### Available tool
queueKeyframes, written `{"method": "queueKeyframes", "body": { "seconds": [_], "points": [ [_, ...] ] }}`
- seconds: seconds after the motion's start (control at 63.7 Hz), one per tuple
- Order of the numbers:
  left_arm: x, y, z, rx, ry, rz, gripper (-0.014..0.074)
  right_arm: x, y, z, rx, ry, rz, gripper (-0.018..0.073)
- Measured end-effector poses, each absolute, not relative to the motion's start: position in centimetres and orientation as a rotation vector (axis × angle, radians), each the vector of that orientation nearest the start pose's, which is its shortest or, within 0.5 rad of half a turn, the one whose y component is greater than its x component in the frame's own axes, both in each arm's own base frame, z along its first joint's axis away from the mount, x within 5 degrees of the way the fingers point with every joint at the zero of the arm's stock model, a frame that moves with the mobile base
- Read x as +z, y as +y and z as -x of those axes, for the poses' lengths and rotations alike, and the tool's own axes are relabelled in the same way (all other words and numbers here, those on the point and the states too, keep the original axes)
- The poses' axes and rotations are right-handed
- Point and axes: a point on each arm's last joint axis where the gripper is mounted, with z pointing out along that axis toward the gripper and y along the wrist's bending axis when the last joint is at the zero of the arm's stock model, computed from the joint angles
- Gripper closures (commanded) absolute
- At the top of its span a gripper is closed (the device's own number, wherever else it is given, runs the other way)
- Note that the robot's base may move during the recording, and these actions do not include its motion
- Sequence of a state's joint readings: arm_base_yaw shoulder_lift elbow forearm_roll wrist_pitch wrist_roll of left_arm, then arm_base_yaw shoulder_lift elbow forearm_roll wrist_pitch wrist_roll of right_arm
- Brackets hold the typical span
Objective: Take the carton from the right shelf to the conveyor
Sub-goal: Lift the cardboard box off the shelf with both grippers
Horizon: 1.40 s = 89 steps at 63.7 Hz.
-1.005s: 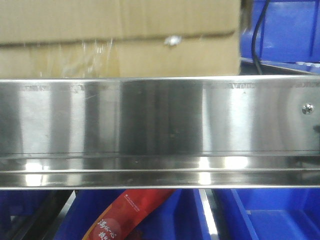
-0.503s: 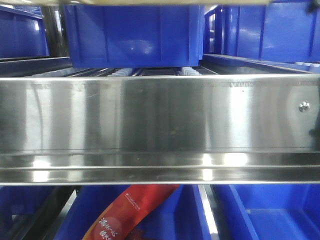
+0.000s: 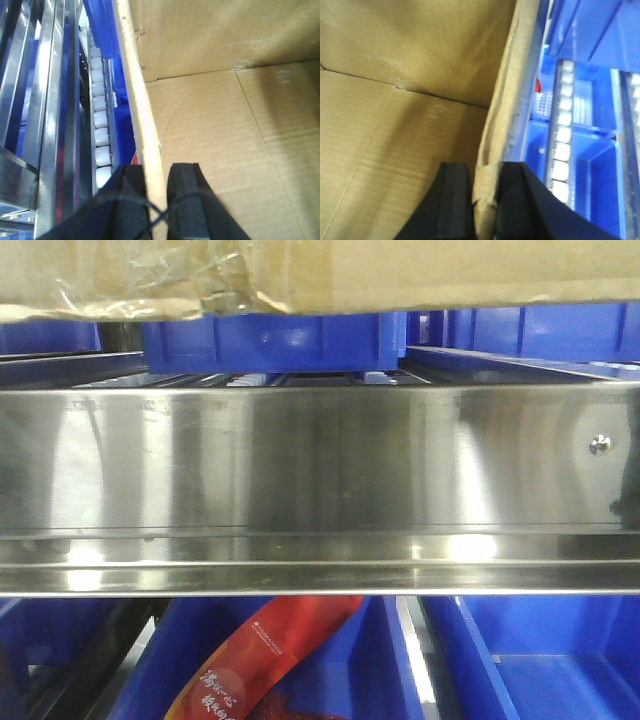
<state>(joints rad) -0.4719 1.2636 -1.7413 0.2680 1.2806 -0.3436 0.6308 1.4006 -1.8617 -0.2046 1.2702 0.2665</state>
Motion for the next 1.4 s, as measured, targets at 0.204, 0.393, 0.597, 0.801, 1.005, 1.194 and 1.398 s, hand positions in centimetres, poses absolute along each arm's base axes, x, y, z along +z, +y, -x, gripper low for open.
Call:
{"method": "queueKeyframes", "body": {
  "seconds": [0.204, 0.393, 0.597, 0.801, 1.005, 1.194, 1.398],
  "points": [
    [49.95, -7.85, -20.51, -0.102, 2.248, -0.096, 0.0613, 49.87, 13.91, -22.04, 0.216, 2.247, 0.384, 0.0629],
    [49.95, -7.85, -20.51, -0.103, 2.248, -0.094, 0.0613, 49.87, 13.91, -22.04, 0.215, 2.246, 0.386, 0.0629],
    [49.97, -7.78, -20.53, -0.093, 2.246, -0.093, 0.0613, 50.19, 14.10, -22.27, 0.234, 2.199, 0.384, 0.0629],
    [50.06, -7.70, -20.61, -0.082, 2.234, -0.086, 0.0613, 50.54, 14.31, -22.58, 0.250, 2.141, 0.384, 0.0629],
    [50.08, -7.65, -20.63, -0.076, 2.230, -0.085, 0.0613, 50.70, 14.43, -22.70, 0.260, 2.115, 0.385, 0.0629],
    [50.10, -7.65, -20.65, -0.074, 2.228, -0.085, 0.0613, 50.81, 14.46, -22.77, 0.262, 2.100, 0.384, 0.0629],
    [50.10, -7.64, -20.65, -0.074, 2.227, -0.085, 0.0613, 50.83, 14.47, -22.78, 0.262, 2.097, 0.386, 0.0629]
  ]
}}
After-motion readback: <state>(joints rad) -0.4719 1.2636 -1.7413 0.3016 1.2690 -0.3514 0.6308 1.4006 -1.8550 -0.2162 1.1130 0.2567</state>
